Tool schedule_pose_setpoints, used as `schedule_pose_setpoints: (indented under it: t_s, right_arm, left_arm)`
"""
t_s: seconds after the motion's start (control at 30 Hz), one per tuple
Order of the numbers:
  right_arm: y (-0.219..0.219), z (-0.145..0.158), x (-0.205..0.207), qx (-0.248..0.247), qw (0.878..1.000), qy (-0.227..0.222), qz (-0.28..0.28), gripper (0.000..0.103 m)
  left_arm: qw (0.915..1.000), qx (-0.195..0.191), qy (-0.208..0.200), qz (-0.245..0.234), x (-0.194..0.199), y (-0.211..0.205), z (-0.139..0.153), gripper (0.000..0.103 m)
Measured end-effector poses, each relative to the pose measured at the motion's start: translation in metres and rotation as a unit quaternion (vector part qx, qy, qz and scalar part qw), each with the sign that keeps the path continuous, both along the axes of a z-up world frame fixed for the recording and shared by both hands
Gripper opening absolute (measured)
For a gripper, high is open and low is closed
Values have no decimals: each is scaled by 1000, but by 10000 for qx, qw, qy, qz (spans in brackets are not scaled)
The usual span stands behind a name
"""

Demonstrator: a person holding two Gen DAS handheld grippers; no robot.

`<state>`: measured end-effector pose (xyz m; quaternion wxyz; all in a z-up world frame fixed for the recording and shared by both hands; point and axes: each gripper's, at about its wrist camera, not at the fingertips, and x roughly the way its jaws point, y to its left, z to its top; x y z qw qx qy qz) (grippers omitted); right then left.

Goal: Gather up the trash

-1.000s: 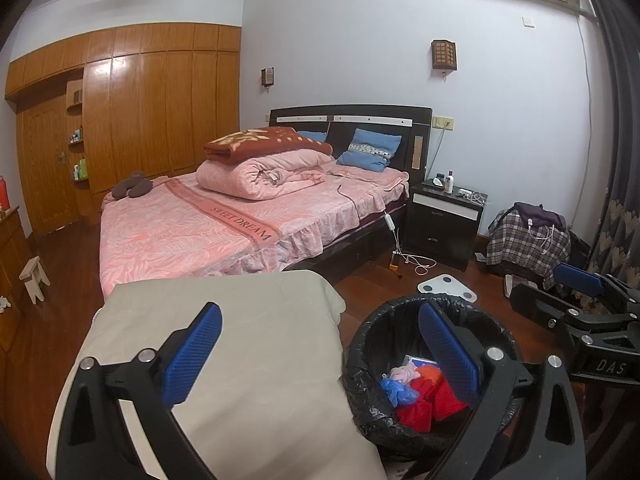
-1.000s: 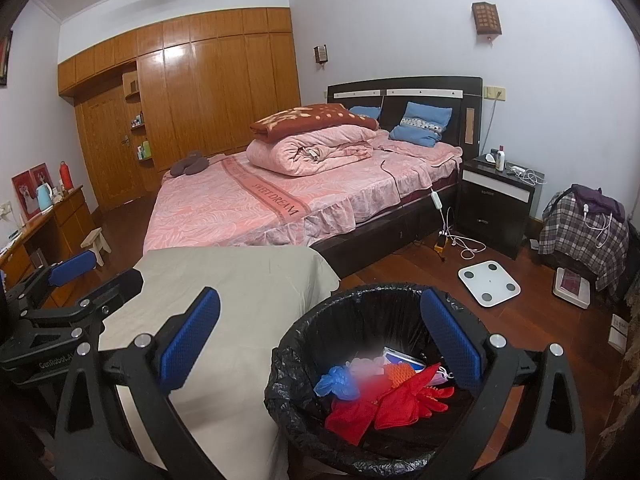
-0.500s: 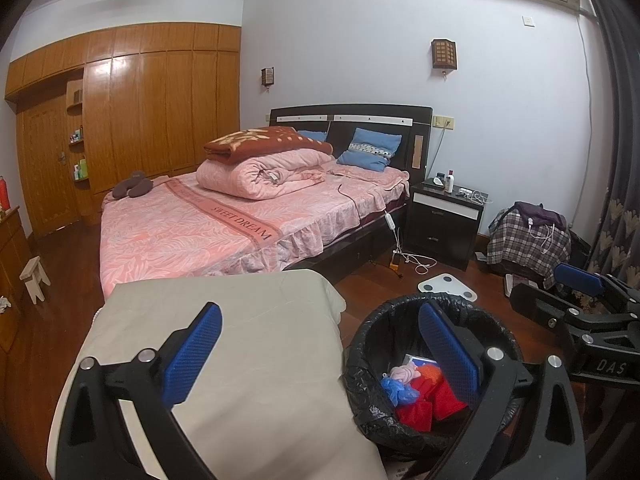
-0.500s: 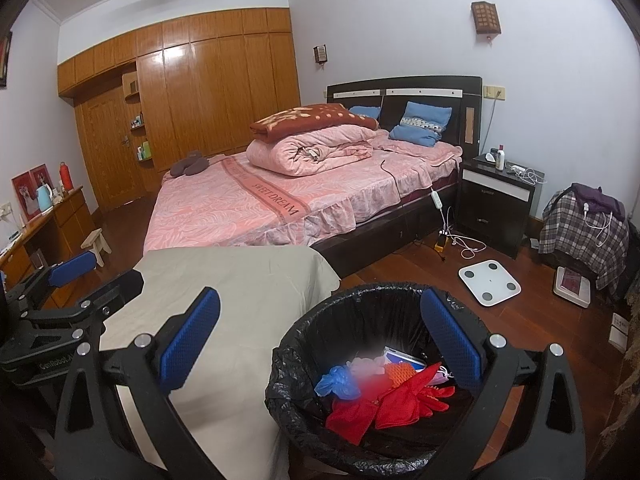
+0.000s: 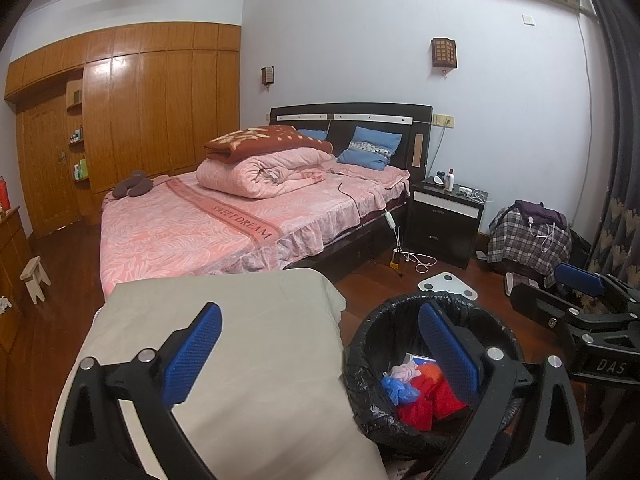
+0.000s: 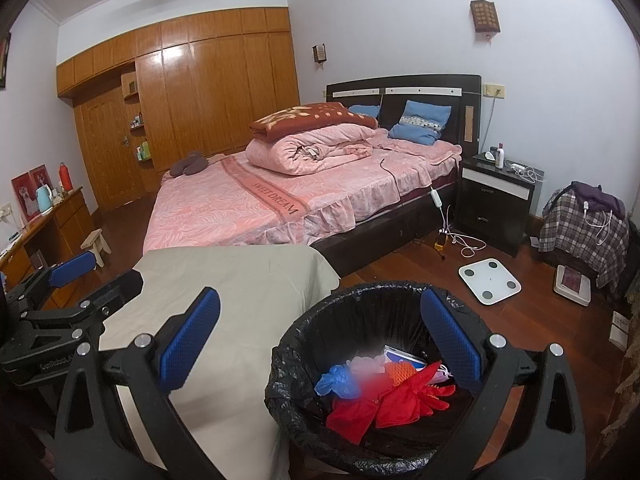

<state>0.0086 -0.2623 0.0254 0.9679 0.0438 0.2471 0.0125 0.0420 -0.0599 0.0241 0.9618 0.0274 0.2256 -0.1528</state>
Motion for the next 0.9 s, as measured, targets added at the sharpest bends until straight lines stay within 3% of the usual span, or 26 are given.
schedule_pose_setpoints:
  t_s: [0.9]
  right_arm:
    - [3,-5,-1,12,10000,26,-16,98]
  left_arm:
    - [10000,24,48,-18,-3,7,-4,97]
